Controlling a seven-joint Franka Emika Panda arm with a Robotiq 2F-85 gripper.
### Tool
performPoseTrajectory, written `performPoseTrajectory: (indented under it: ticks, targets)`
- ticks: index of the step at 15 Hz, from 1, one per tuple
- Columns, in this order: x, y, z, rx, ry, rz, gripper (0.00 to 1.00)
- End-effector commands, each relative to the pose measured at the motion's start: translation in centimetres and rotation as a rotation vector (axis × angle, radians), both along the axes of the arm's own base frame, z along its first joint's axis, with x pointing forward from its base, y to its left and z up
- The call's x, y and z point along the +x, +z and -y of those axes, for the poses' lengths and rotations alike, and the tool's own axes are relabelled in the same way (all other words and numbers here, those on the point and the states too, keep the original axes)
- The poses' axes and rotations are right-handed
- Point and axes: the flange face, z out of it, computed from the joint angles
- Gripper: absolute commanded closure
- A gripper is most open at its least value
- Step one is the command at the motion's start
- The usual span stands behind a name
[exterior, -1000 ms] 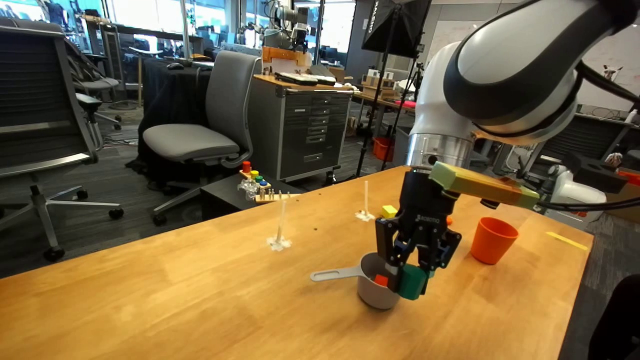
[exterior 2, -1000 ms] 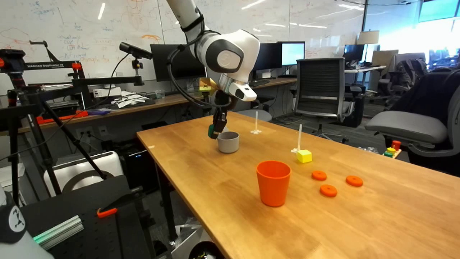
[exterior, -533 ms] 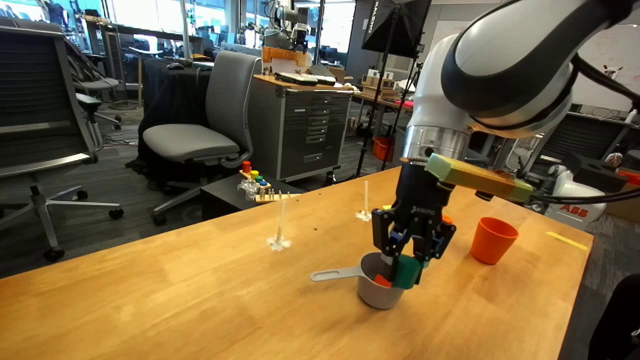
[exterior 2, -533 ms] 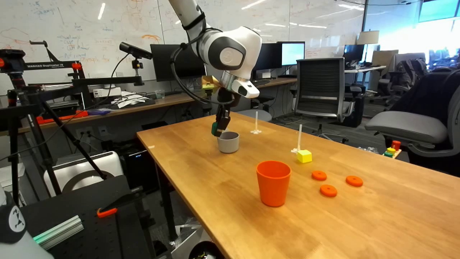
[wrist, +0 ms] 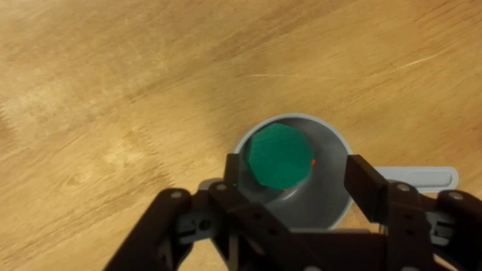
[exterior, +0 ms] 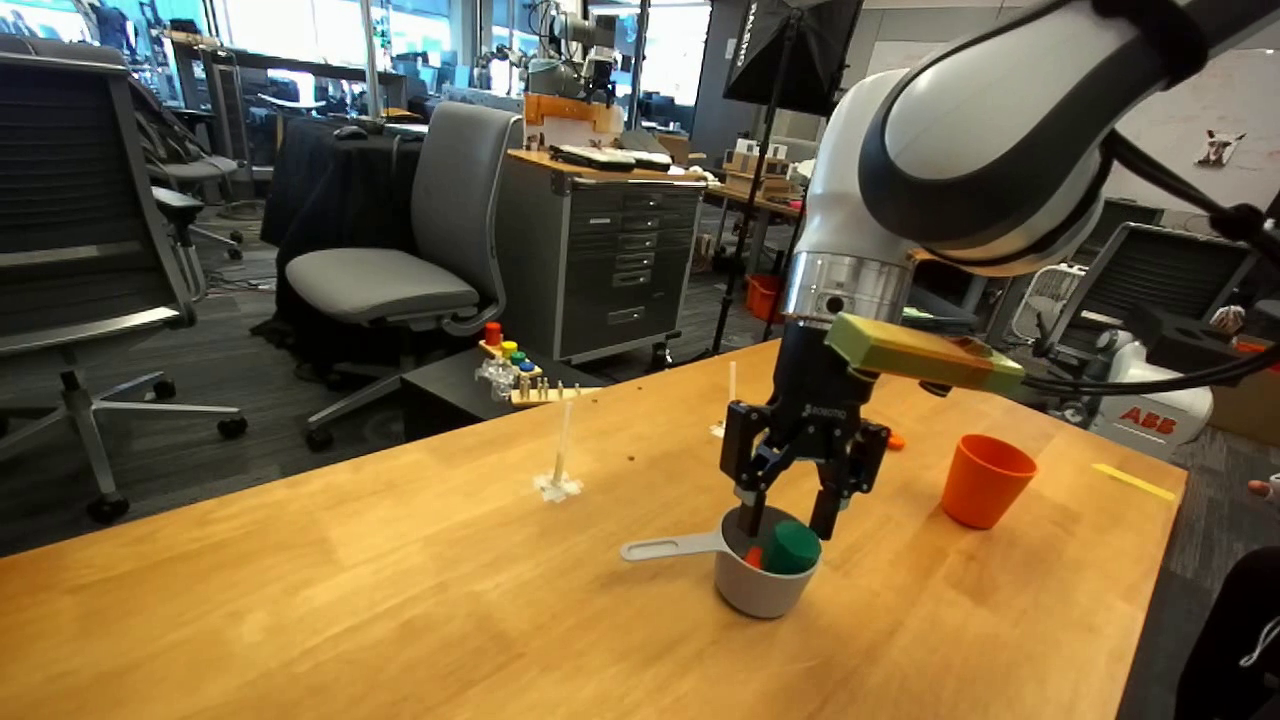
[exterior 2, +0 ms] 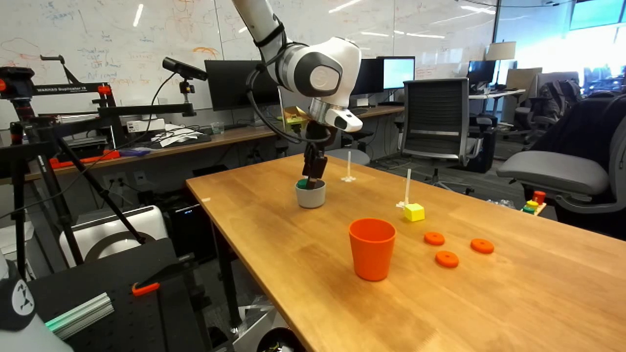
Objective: Put the blocks in the grey cup
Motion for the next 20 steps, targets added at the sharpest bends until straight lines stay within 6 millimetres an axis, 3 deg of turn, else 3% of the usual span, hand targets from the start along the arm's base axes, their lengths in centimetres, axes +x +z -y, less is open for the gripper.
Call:
performPoseTrajectory:
  ticks: [1,4,10,12,16,20]
  targets:
    - [1.3,0.5,-0.4,-0.048,0.006,0.034,0.0]
    - [2.1,2.9,2.2,-0.085,-0.026,0.083,0.0]
    - [4.1,10.7,10.7,-0.193,-0.1,0.198,0.0]
    - [4.8,12.3,13.6,-0.245,-0.108,0.225,0.0]
    - [7.0,11.7,17.5,-0.297,-0.104,0.206,0.0]
    - [9.8,8.1,18.0,-0.314,-0.079,0.14,0.0]
